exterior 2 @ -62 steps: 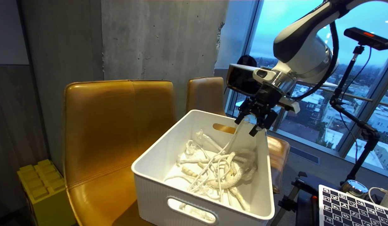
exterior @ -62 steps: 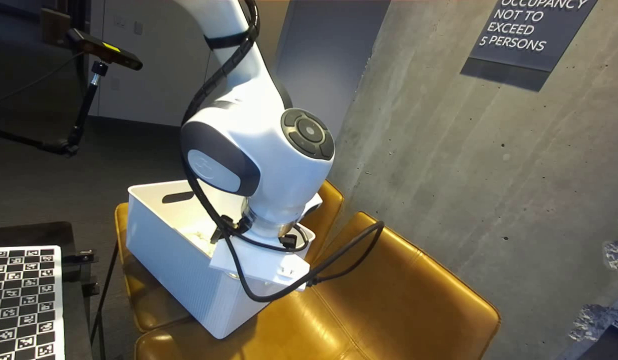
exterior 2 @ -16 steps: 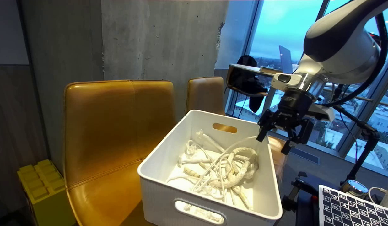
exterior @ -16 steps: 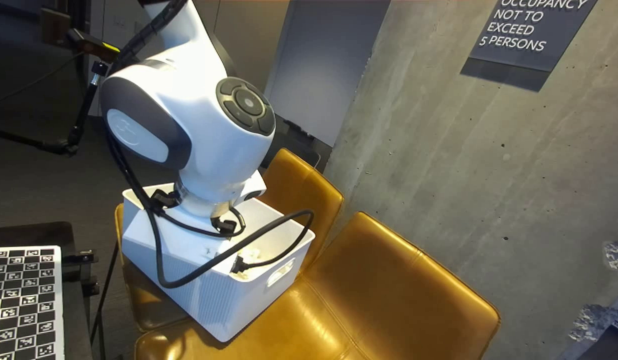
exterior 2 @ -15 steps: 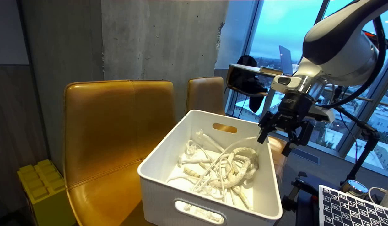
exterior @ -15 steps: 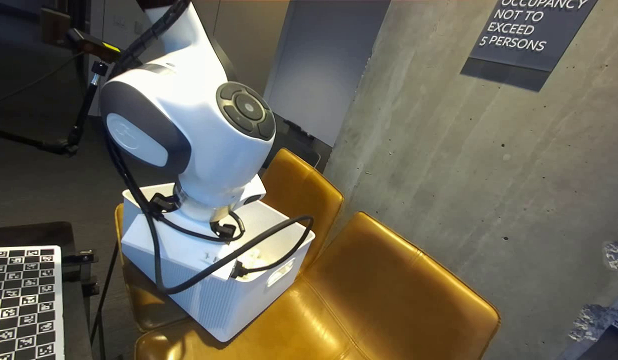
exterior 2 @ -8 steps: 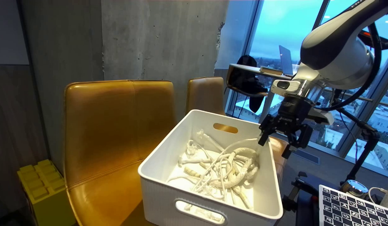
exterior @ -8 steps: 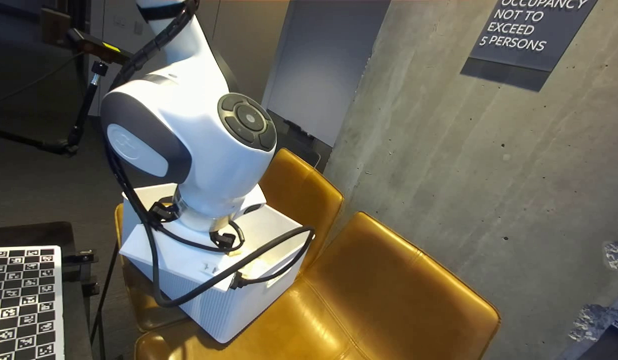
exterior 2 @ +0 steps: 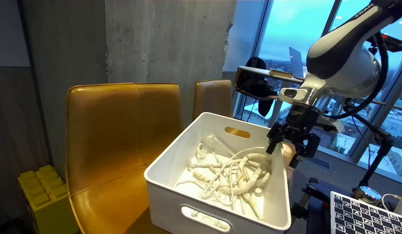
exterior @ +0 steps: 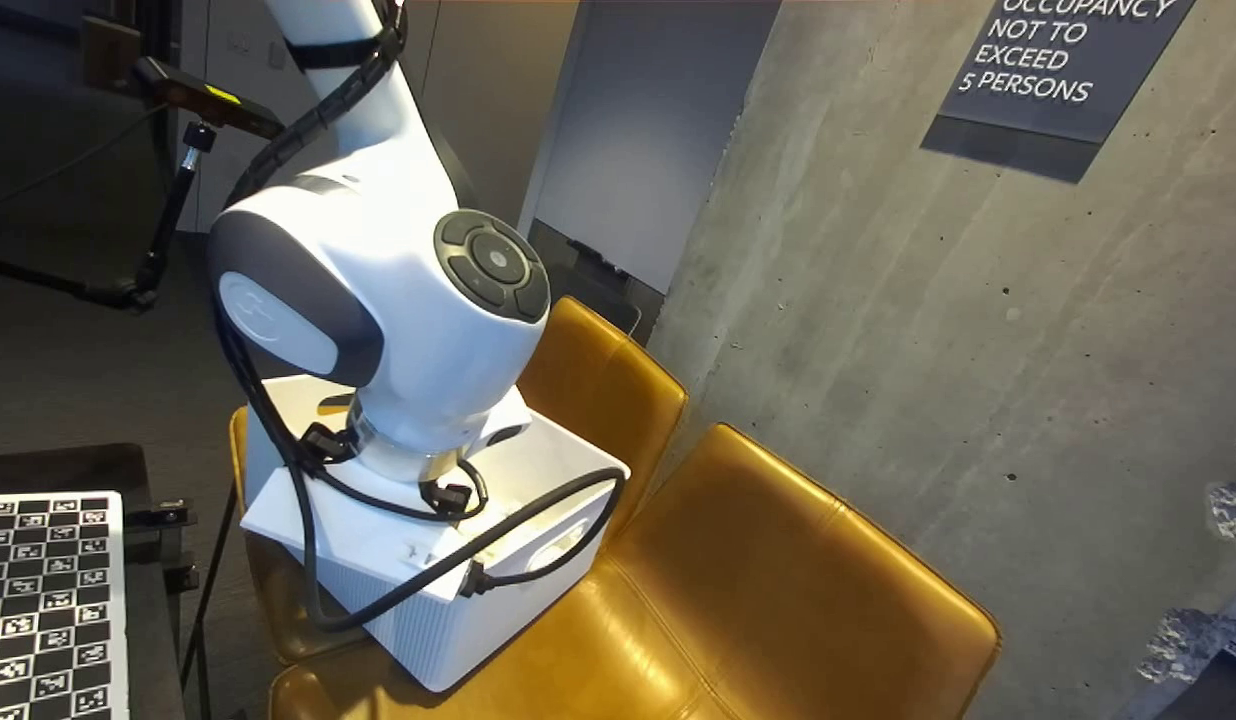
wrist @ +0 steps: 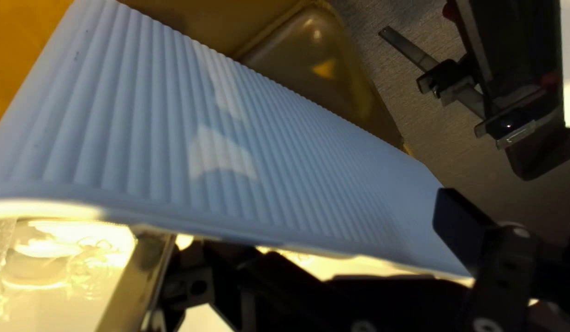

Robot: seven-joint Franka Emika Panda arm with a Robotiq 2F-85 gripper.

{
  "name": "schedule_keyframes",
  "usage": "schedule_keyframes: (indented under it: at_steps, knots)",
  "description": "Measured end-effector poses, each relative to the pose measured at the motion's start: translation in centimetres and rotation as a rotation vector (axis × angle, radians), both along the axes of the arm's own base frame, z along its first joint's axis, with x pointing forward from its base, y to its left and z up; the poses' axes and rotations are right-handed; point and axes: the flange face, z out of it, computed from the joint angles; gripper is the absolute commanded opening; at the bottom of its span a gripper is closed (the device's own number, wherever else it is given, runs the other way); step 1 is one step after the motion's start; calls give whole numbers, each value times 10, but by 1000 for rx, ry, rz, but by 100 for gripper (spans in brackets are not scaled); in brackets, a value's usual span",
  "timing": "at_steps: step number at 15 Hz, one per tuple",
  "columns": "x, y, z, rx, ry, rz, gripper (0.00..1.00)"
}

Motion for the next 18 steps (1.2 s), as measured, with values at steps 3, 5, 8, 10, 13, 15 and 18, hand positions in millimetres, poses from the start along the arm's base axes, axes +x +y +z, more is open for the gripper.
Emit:
schedule_keyframes:
  at_steps: [3,5,8,10,13,15,18]
  knots:
    - [6,-2,-7,-16,-2,-5,100]
    - [10,-1,-12,-23,2,-6,100]
    - [12,1,-15,-24,6,-5,100]
    - [13,2,-15,-23,6,-5,100]
    - [13,4,-14,-22,6,-6,100]
    - [14,5,-11,-21,4,-10,100]
    - [11,6,1,-18,-17,-17,100]
